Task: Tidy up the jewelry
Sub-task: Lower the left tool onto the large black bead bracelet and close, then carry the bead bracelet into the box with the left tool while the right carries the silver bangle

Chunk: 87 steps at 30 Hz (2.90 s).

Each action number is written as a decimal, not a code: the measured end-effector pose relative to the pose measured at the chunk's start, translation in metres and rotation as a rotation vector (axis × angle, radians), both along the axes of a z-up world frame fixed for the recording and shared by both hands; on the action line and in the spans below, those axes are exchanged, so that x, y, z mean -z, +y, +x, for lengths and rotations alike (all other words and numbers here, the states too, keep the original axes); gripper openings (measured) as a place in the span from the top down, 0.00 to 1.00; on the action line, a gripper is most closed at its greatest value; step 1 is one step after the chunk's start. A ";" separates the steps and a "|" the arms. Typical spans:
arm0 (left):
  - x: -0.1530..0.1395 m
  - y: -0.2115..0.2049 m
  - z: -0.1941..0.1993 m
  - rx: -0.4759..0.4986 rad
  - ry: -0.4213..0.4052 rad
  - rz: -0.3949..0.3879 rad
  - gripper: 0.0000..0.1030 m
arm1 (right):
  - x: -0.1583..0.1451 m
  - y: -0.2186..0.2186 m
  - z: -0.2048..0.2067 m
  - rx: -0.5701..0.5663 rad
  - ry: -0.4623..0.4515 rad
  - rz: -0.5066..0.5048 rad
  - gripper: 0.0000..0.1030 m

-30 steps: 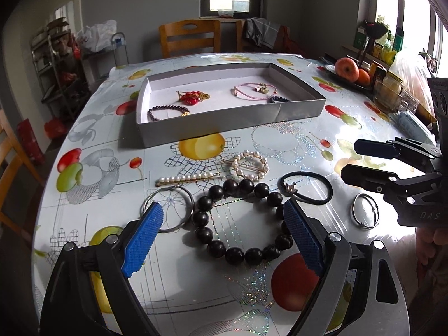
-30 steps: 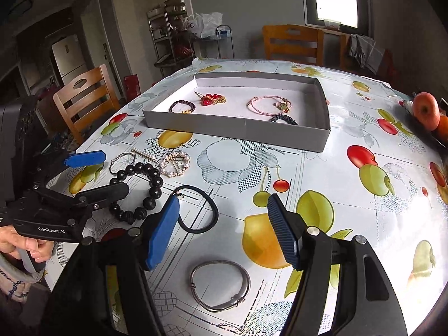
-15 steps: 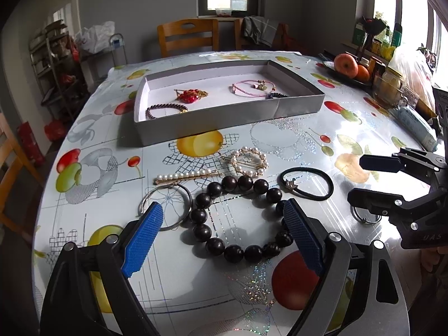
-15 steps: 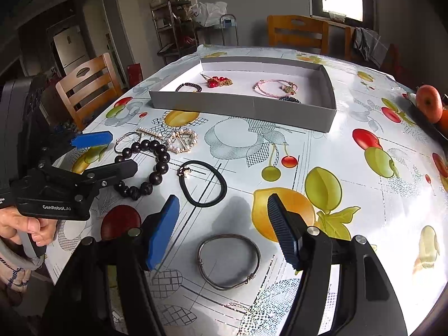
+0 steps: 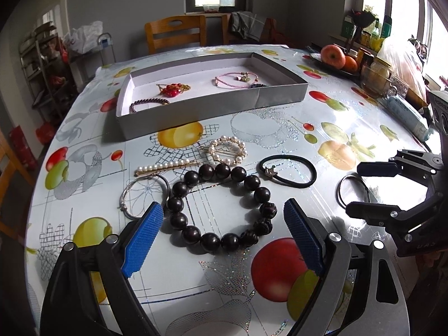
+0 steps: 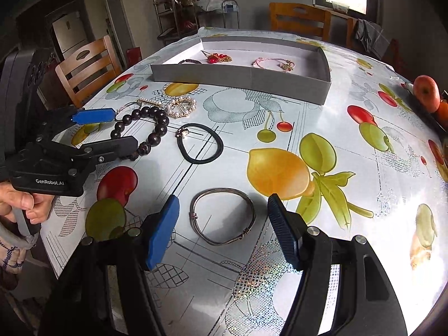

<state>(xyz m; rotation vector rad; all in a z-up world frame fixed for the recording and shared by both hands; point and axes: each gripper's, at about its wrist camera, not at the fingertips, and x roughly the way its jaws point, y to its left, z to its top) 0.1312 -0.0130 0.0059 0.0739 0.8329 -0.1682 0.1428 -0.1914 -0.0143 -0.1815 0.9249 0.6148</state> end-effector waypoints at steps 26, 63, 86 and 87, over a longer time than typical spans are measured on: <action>0.001 0.006 0.009 -0.021 0.024 -0.015 0.15 | 0.001 0.009 -0.009 -0.056 -0.042 -0.035 0.53; 0.006 0.021 -0.002 -0.061 0.090 0.005 0.67 | -0.001 0.004 -0.008 -0.054 -0.033 0.014 0.53; -0.022 0.000 0.000 -0.021 -0.030 -0.017 0.85 | -0.010 -0.002 -0.010 -0.032 -0.056 0.044 0.53; -0.028 -0.001 -0.002 -0.019 -0.045 -0.022 0.85 | -0.012 -0.002 -0.011 -0.033 -0.058 0.047 0.53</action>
